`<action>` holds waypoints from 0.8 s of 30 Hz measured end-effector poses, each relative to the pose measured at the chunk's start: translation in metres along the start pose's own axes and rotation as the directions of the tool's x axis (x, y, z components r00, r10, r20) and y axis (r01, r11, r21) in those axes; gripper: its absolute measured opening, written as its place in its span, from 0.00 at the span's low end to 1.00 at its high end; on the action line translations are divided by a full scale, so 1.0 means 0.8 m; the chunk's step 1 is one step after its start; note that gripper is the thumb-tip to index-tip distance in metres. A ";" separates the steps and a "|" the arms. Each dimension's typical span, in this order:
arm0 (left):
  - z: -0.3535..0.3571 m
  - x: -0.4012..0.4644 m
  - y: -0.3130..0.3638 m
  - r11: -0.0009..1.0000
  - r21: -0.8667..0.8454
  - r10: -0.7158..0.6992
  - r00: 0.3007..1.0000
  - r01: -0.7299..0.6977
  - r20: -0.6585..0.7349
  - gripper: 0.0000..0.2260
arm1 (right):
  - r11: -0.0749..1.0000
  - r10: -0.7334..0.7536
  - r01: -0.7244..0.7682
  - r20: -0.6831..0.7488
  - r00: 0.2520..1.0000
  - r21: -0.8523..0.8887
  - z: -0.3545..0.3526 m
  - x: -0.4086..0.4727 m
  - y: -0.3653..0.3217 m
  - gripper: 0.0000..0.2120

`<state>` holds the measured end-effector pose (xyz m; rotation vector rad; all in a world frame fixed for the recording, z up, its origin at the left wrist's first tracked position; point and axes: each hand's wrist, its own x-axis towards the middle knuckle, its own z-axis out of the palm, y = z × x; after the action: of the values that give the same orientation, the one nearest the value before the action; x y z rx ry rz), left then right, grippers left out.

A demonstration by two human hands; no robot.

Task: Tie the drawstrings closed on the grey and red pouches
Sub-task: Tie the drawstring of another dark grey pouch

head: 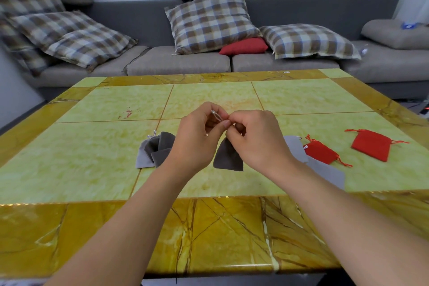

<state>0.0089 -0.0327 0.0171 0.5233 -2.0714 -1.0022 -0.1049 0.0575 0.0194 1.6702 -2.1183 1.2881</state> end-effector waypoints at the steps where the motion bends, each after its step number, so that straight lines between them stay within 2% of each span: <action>1: -0.001 0.000 -0.001 1.000 -0.002 0.004 1.000 -0.004 0.015 0.04 | 1.000 0.014 -0.014 -0.001 1.000 0.007 0.002 0.000 -0.002 0.11; 4: -0.004 0.001 -0.002 1.000 -0.013 -0.006 0.997 0.007 0.073 0.05 | 0.988 0.129 -0.136 0.099 0.987 0.069 0.003 0.003 -0.003 0.09; 6: -0.008 0.001 -0.003 0.998 -0.035 -0.038 0.991 0.043 0.127 0.05 | 0.947 0.210 -0.252 0.209 0.955 0.201 -0.002 0.004 0.002 0.08; 9: -0.014 0.002 -0.006 0.996 -0.039 -0.073 0.973 0.083 0.218 0.06 | 0.866 0.249 -0.354 0.309 0.918 0.354 -0.016 0.003 0.009 0.05; 12: -0.019 0.004 -0.007 0.991 -0.077 -0.087 0.963 0.110 0.254 0.06 | 0.836 0.249 -0.363 0.304 0.920 0.413 -0.019 0.003 0.008 0.04; 17: -0.025 0.002 -0.007 0.963 -0.195 -0.119 0.945 0.184 0.304 0.12 | 0.866 0.248 -0.333 0.257 0.934 0.373 -0.014 0.003 0.005 0.03; 24: -0.019 -0.001 -0.003 0.938 -0.282 -0.135 0.961 0.202 0.240 0.14 | 0.909 0.239 -0.277 0.154 0.959 0.310 -0.013 0.001 -0.005 0.07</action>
<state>0.0216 -0.0408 0.0209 0.4530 -2.0295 -1.5107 -0.1055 0.0638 0.0283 1.6534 -2.3621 1.7503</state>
